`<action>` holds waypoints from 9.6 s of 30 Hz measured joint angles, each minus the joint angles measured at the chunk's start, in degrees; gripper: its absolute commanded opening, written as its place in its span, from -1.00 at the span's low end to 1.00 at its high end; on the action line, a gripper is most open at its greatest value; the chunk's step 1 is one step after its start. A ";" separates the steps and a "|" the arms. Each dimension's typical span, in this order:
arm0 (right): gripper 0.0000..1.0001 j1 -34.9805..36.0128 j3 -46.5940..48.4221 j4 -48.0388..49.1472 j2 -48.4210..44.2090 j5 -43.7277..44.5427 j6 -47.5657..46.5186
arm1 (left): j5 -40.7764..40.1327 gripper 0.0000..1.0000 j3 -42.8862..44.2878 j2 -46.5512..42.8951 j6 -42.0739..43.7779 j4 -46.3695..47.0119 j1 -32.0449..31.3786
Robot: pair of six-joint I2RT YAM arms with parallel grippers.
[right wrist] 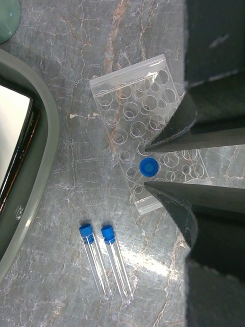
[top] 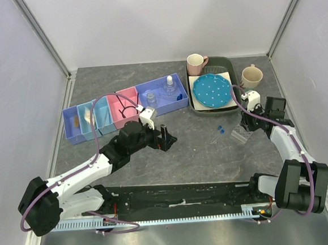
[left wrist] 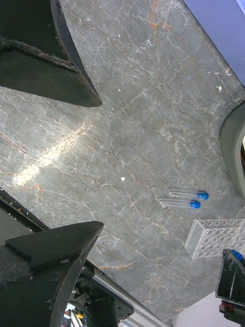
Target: Organize the chemistry lab equipment
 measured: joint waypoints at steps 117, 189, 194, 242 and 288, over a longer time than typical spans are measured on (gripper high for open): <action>0.68 1.77 11.21 -9.42 -2.38 -8.17 15.26 | -2.32 -0.11 74.20 71.65 -1.11 -39.36 -10.27; -0.02 22.40 33.79 -25.79 28.65 -38.10 21.14 | -8.00 -0.96 19.43 22.80 0.44 -5.92 -11.26; -0.23 22.86 33.81 -25.81 28.81 -38.56 22.75 | -8.00 -0.96 20.50 22.80 0.44 -5.92 -11.26; -0.65 6.69 25.70 -33.51 -2.27 -8.46 1.97 | 4.59 0.75 5.49 4.35 -4.48 -2.91 9.16; -0.42 -6.12 3.65 -2.62 6.86 -2.49 4.98 | 9.09 0.75 4.74 7.39 -6.47 -0.31 10.91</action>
